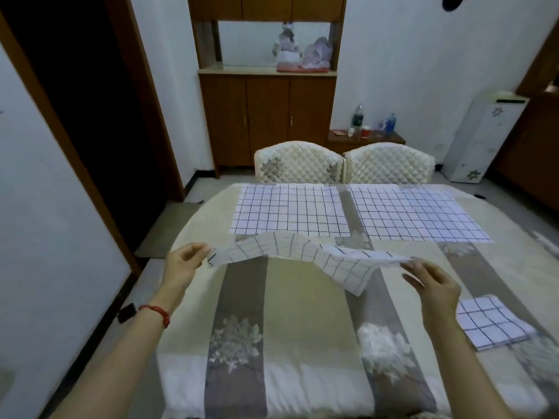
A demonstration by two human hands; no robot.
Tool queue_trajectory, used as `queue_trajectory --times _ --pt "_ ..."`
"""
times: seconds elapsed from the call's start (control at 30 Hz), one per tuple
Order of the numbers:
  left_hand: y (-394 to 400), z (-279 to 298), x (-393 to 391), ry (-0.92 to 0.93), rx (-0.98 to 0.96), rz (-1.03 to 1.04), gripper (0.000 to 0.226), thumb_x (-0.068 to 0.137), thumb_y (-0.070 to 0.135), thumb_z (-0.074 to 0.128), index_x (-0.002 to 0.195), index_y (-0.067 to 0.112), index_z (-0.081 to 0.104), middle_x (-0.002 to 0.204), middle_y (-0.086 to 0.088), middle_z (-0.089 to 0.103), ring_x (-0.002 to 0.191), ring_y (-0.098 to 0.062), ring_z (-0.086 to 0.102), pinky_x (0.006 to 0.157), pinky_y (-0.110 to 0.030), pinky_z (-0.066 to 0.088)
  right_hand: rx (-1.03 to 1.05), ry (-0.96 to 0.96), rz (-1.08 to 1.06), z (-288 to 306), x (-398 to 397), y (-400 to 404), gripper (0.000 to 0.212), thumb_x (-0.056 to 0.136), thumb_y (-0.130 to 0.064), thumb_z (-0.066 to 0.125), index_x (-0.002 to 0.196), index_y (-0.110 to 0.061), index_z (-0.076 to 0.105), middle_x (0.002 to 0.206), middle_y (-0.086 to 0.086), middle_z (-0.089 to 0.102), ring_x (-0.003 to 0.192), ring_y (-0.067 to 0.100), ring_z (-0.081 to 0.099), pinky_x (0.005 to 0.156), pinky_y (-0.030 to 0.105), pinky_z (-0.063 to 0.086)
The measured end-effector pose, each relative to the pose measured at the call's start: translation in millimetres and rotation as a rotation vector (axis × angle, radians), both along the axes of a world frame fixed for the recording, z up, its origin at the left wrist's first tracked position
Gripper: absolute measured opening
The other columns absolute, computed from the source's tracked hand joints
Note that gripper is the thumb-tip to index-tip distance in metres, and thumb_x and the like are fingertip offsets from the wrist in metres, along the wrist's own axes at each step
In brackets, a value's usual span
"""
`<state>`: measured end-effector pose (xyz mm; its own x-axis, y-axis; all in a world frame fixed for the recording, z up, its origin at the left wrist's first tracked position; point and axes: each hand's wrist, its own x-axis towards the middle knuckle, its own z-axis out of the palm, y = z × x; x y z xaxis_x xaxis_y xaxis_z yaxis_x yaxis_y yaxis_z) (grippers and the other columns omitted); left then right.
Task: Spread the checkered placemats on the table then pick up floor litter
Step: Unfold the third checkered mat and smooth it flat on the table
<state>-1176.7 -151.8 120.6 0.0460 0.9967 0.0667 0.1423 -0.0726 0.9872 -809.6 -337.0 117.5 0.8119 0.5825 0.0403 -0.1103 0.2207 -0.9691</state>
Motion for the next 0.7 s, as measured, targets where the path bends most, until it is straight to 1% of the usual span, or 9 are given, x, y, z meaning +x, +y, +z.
queue_trajectory --times 0.07,0.1,0.17,0.27,0.33,0.37,0.5,0.6,0.7 --pt "-10.4 -24.9 -4.6 0.035 -0.058 -0.021 0.006 0.086 0.006 0.059 0.088 0.003 0.063 0.078 -0.003 0.061 0.077 -0.017 0.051 0.069 -0.023 0.042 -0.048 0.015 0.005 -21.5 -2.6 -11.9 0.006 0.076 -0.012 0.07 0.071 -0.016 0.07 0.064 -0.008 0.072 0.063 0.006 0.067 0.064 0.016 0.057" --pt "-15.7 -36.6 -7.5 0.057 -0.086 -0.025 0.005 0.086 0.006 0.059 0.087 0.003 0.063 0.078 -0.004 0.061 0.077 -0.017 0.052 0.068 -0.022 0.042 -0.11 0.002 -0.002 -35.7 -1.4 -16.5 0.019 0.081 0.0 0.064 0.072 -0.015 0.07 0.064 -0.009 0.072 0.061 0.004 0.066 0.064 0.015 0.057" --pt "-25.7 -58.2 -12.4 0.098 -0.137 -0.029 0.004 0.085 0.005 0.06 0.085 0.004 0.064 0.078 -0.004 0.061 0.076 -0.017 0.052 0.066 -0.022 0.042 -0.224 -0.003 0.021 -57.7 -0.6 -25.0 0.022 0.081 0.009 0.057 0.077 -0.009 0.069 0.062 -0.01 0.072 0.059 0.004 0.065 0.063 0.013 0.056" --pt "-39.7 -87.5 -17.8 0.149 -0.22 -0.043 0.007 0.084 0.004 0.061 0.089 0.001 0.065 0.078 -0.003 0.062 0.079 -0.021 0.053 0.065 -0.023 0.042 -0.352 0.026 0.064 -85.1 -0.5 -33.5 0.016 0.079 0.011 0.058 0.091 0.004 0.067 0.071 0.008 0.069 0.067 0.019 0.064 0.057 0.01 0.054" --pt "-46.0 -102.7 -22.3 0.173 -0.271 -0.036 0.012 0.084 0.004 0.062 0.093 -0.003 0.066 0.082 -0.006 0.062 0.08 -0.022 0.054 0.065 -0.024 0.043 -0.428 0.066 0.077 -100.2 -0.3 -37.3 0.016 0.079 0.012 0.058 0.091 0.005 0.065 0.079 0.017 0.063 0.074 0.029 0.06 0.053 0.009 0.053" --pt "-48.5 -109.0 -24.3 0.186 -0.291 -0.034 0.012 0.083 0.004 0.062 0.092 -0.003 0.066 0.084 -0.007 0.062 0.081 -0.023 0.054 0.065 -0.025 0.044 -0.461 0.082 0.087 -105.4 -0.4 -39.0 0.016 0.079 0.012 0.057 0.092 0.005 0.064 0.079 0.017 0.062 0.072 0.029 0.061 0.052 0.01 0.053" --pt "-55.9 -127.6 -30.5 0.256 -0.349 -0.057 0.004 0.082 0.005 0.064 0.081 0.008 0.066 0.088 -0.011 0.064 0.078 -0.023 0.056 0.069 -0.029 0.046 -0.625 0.078 0.151 -121.2 0.4 -41.4 0.016 0.084 0.01 0.053 0.094 0.003 0.063 0.074 0.015 0.061 0.049 0.009 0.065 0.047 0.015 0.053" --pt "-58.5 -137.2 -35.5 0.323 -0.364 -0.052 0.006 0.084 0.011 0.064 0.079 0.013 0.067 0.087 -0.01 0.066 0.085 -0.026 0.058 0.078 -0.032 0.043 -0.757 0.047 0.166 -130.2 0.8 -42.7 0.021 0.084 0.011 0.051 0.086 -0.002 0.067 0.085 0.023 0.064 0.072 0.03 0.064 0.064 0.035 0.055" --pt "-54.6 -141.2 -34.6 0.393 -0.347 -0.016 0.012 0.086 0.015 0.06 0.089 0.008 0.069 0.092 -0.012 0.068 0.091 -0.028 0.061 0.082 -0.031 0.043 -0.814 -0.014 0.094 -133.3 5.0 -39.4 0.022 0.085 0.006 0.05 0.085 -0.007 0.068 0.096 0.021 0.067 0.085 0.035 0.063 0.076 0.04 0.051"
